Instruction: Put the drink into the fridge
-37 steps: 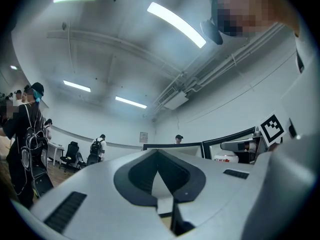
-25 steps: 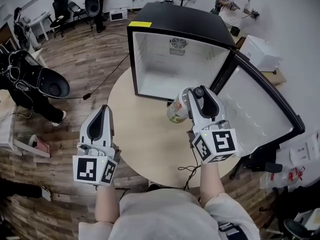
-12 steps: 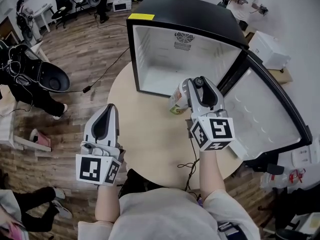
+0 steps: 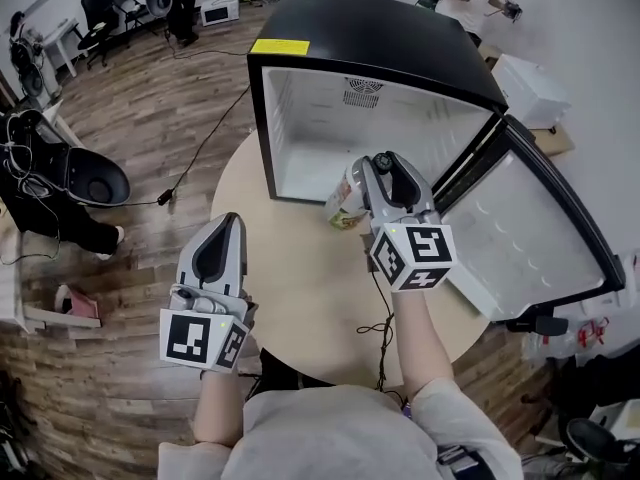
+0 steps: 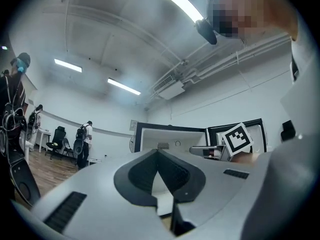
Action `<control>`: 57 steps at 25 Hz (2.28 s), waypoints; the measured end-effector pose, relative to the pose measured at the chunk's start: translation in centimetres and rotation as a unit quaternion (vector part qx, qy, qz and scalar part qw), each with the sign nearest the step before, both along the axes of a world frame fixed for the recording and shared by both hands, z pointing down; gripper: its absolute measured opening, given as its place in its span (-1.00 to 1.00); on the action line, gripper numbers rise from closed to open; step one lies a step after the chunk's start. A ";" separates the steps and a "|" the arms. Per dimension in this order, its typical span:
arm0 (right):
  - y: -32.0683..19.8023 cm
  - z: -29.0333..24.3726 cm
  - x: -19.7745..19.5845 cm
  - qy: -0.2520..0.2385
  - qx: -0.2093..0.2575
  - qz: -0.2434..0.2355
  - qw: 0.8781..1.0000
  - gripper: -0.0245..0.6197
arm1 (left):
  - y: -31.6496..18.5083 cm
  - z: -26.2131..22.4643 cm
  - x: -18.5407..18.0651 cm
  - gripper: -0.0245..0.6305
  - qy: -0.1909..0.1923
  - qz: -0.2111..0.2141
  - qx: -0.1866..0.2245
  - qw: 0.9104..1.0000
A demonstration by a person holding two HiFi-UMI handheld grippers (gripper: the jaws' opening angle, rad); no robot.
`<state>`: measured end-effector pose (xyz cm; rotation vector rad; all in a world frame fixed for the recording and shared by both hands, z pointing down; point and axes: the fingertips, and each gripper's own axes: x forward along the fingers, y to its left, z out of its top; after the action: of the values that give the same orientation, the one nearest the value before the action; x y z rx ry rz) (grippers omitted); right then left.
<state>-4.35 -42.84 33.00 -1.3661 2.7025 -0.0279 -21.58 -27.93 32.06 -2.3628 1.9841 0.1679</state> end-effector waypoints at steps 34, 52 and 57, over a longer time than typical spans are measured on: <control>-15.9 9.3 -6.4 0.049 -0.086 0.117 0.988 -0.42 | -11.4 5.9 -5.6 -0.90 0.010 0.132 -0.067 0.989; -18.1 11.5 -9.8 0.080 -0.096 0.126 0.984 -0.42 | -11.7 7.2 -10.3 -0.90 0.020 0.114 -0.077 0.990; -17.6 11.8 -10.5 0.090 -0.100 0.122 0.983 -0.41 | -11.3 7.3 -10.2 -0.90 0.024 0.124 -0.075 0.989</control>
<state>-14.90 -60.49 44.85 -1.8329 2.7137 -0.1656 -31.81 -39.27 39.37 -2.7216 1.7719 0.0892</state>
